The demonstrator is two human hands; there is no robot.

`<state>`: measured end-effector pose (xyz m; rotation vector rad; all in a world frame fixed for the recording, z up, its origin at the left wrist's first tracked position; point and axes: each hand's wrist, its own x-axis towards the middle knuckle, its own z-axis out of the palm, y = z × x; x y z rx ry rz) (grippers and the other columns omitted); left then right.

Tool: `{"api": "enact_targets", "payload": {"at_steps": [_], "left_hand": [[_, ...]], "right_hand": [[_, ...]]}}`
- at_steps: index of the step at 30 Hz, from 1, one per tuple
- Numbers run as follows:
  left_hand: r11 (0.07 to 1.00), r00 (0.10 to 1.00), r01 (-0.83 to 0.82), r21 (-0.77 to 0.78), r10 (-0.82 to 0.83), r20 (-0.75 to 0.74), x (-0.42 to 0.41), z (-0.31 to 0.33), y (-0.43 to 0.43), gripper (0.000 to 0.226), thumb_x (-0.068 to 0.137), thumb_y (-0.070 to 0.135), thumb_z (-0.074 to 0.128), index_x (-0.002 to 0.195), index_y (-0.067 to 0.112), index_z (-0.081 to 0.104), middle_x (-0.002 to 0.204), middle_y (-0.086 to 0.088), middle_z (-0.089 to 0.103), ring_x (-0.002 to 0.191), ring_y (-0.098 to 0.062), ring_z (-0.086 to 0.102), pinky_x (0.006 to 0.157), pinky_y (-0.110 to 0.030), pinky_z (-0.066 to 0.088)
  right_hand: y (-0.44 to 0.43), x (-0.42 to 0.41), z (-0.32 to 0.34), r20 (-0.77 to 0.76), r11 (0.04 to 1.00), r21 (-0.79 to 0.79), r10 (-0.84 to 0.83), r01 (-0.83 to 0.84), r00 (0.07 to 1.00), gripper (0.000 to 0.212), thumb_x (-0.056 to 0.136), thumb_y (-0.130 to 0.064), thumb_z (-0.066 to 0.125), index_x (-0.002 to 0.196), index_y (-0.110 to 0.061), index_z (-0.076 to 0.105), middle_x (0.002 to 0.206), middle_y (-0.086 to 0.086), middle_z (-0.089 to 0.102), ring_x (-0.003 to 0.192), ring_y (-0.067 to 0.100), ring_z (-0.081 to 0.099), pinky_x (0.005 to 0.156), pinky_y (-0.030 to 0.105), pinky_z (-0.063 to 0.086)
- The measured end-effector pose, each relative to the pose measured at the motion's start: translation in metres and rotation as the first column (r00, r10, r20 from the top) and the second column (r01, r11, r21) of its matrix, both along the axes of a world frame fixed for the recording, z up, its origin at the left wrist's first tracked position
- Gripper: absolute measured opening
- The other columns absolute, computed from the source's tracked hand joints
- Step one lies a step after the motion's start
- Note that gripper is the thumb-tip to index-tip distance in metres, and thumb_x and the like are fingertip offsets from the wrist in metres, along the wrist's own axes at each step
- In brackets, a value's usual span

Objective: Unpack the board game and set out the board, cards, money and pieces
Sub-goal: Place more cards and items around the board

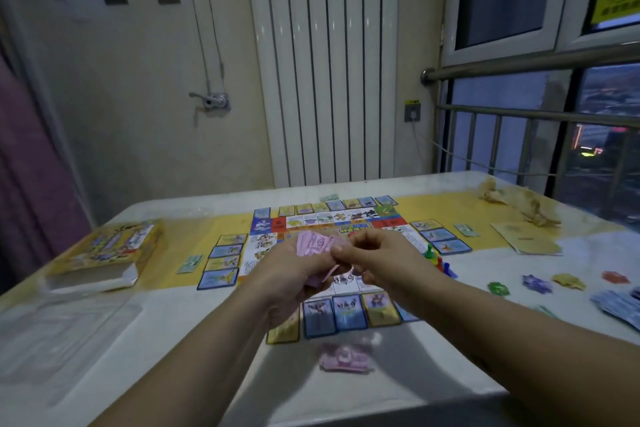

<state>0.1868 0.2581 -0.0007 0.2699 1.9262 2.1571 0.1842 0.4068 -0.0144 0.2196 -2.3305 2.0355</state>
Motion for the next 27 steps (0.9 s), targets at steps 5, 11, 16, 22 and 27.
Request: {"api": "enact_targets", "payload": {"at_steps": [5,11,16,22,27], "left_hand": [[0.998,0.999,-0.041,-0.043,0.041,-0.003,-0.028,0.014,0.012,0.012,0.089,0.005,0.059,0.098,0.013,0.062,0.078,-0.003,0.070,0.062,-0.005,0.067,0.049,-0.017,0.043],[0.999,0.999,-0.023,-0.037,0.024,0.039,-0.071,0.025,0.038,0.012,0.091,0.004,0.058,0.101,0.010,0.061,0.071,-0.001,0.066,0.056,-0.005,0.061,0.046,-0.016,0.042],[0.996,0.982,-0.055,0.075,0.041,0.183,-0.102,0.027,0.063,0.009,0.090,0.003,0.058,0.098,0.005,0.059,0.062,-0.003,0.060,0.051,-0.007,0.054,0.042,-0.014,0.040],[0.939,0.904,-0.105,0.327,-0.047,0.426,-0.137,0.015,0.093,0.022,0.097,0.003,0.039,0.114,-0.001,0.052,0.077,-0.014,0.059,0.057,-0.015,0.057,0.041,-0.017,0.045],[0.940,0.889,-0.062,0.335,-0.101,0.447,-0.149,0.004,0.111,0.020,0.099,0.000,0.032,0.093,-0.003,0.051,0.089,-0.021,0.064,0.074,-0.022,0.059,0.061,-0.027,0.049]], "right_hand": [[0.009,-0.031,0.013,0.026,0.998,-0.048,-0.048,0.049,0.998,0.012,0.081,-0.021,0.072,0.074,-0.013,0.065,0.075,0.005,0.065,0.079,0.023,0.057,0.077,0.044,0.047],[0.040,-0.064,0.026,0.009,0.980,-0.169,-0.103,0.103,0.995,0.014,0.092,-0.012,0.058,0.079,-0.007,0.057,0.076,0.009,0.060,0.070,0.018,0.055,0.072,0.031,0.048],[0.119,-0.108,0.036,0.063,0.944,-0.131,-0.296,0.302,0.953,0.013,0.098,-0.006,0.046,0.103,0.001,0.055,0.088,0.014,0.059,0.077,0.020,0.059,0.068,0.027,0.054],[0.218,-0.164,-0.014,0.016,0.727,0.523,-0.530,0.445,0.848,0.013,0.094,-0.005,0.050,0.103,-0.006,0.058,0.067,0.011,0.059,0.059,0.022,0.056,0.061,0.034,0.051],[0.245,-0.190,-0.050,0.016,0.600,0.648,-0.626,0.469,0.779,0.030,0.091,-0.017,0.059,0.119,-0.008,0.057,0.094,0.012,0.062,0.080,0.023,0.057,0.056,0.027,0.043]]}}
